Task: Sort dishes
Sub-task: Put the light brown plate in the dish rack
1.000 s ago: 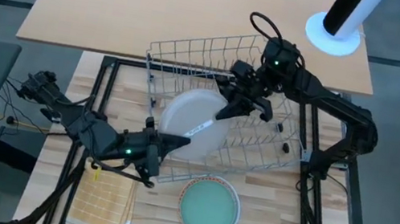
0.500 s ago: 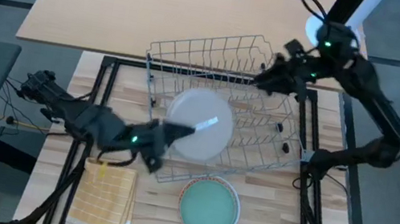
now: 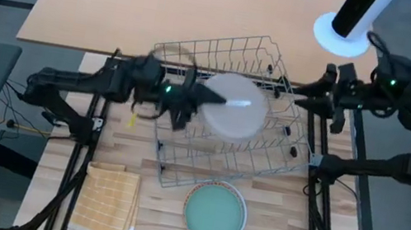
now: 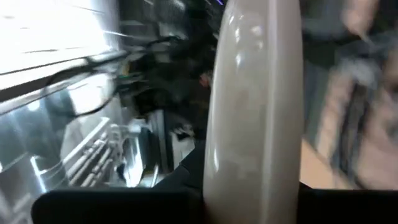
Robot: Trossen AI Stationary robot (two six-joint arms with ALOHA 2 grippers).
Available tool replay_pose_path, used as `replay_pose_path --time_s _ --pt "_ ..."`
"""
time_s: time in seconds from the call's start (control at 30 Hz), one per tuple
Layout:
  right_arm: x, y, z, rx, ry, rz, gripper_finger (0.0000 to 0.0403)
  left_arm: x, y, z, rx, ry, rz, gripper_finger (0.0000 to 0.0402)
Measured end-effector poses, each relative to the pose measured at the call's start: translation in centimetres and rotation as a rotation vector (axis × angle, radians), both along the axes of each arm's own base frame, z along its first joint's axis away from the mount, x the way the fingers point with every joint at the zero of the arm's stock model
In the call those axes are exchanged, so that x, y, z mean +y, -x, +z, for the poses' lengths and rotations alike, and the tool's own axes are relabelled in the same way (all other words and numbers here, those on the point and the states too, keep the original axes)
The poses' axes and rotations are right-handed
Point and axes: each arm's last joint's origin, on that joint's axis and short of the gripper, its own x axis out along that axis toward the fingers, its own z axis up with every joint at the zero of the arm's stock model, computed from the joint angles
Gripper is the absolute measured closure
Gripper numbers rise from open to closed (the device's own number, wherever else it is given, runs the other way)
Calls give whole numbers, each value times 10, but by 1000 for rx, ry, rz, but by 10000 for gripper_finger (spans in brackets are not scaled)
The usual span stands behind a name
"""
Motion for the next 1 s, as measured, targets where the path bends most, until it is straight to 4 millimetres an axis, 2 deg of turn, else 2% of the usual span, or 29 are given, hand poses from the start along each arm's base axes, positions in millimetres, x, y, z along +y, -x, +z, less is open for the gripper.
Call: replay_pose_path --time_s 0.2,0.33,0.43,0.57,0.7,0.8,1.0 --pt "17 -18 -29 107 19 32 216 46 -29 -18 -39 169 -95 361" --pt "24 -27 -49 225 40 9 216 63 -58 -48 13 199 -98 353" --pt "30 -22 -46 208 64 -33 216 74 -78 -72 59 190 -65 358" --pt "35 -9 -48 233 87 -110 216 77 -102 -104 111 188 -73 371" --pt "35 10 -49 254 80 -181 216 84 -114 -116 78 181 -59 374" --pt "34 18 -51 280 85 -236 216 89 -124 -131 79 183 -52 366" --pt "36 11 -59 317 96 -239 216 94 -136 -151 88 212 -49 367"
